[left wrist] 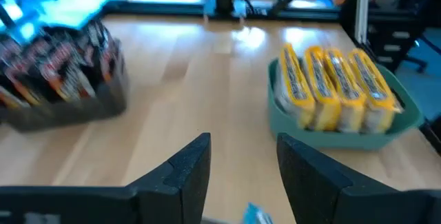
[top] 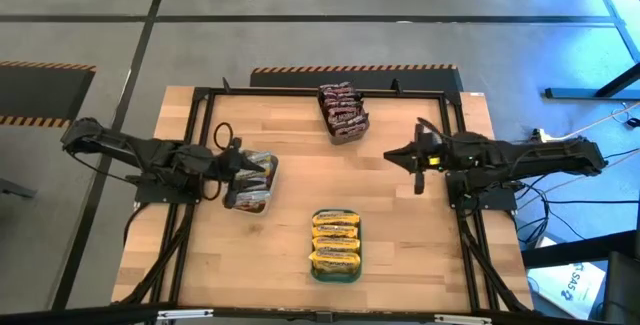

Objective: Sort Maruchan noodles
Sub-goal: Return to Home Position

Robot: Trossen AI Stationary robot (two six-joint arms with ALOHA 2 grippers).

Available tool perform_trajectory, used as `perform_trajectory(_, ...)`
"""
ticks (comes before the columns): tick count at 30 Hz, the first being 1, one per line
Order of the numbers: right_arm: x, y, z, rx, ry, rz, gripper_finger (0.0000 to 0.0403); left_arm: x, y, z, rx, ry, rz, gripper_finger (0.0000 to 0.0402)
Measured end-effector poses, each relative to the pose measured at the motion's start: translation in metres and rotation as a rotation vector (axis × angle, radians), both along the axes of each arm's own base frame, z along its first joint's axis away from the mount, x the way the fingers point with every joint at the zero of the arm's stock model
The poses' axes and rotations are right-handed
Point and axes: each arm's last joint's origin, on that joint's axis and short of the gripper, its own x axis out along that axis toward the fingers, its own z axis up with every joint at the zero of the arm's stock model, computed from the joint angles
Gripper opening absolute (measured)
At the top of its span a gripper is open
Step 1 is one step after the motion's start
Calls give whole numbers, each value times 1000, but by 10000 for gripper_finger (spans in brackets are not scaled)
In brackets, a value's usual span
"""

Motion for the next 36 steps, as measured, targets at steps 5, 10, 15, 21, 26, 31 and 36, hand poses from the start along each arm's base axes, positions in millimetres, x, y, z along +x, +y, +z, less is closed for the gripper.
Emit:
perform_trajectory(5, -16, -1, -8, 30, -75, -11, 18, -2, 6, -5, 29, -33, 27, 123)
perform_trajectory(10, -23, -2, -18, 34, -125, -21, 19, -9, 11, -7, 47, -61, -3, 72)
perform_trajectory(15, -22, -2, -27, 37, -158, -19, 19, -20, 16, -14, 67, -136, 0, 29)
perform_trajectory(21, -22, -1, -39, 36, -192, 1, 19, -31, 21, -32, 61, -295, -105, 3)
perform_trajectory(26, -26, -1, -47, 38, -231, 1, 19, -41, 28, -44, 45, -349, -56, 2)
perform_trajectory(31, -31, -2, -56, 44, -272, 1, 19, -49, 30, -53, 20, -403, -58, 3)
perform_trajectory(36, -35, -2, -77, 78, -274, -2, 19, -54, 31, -68, 21, -424, -44, 1)
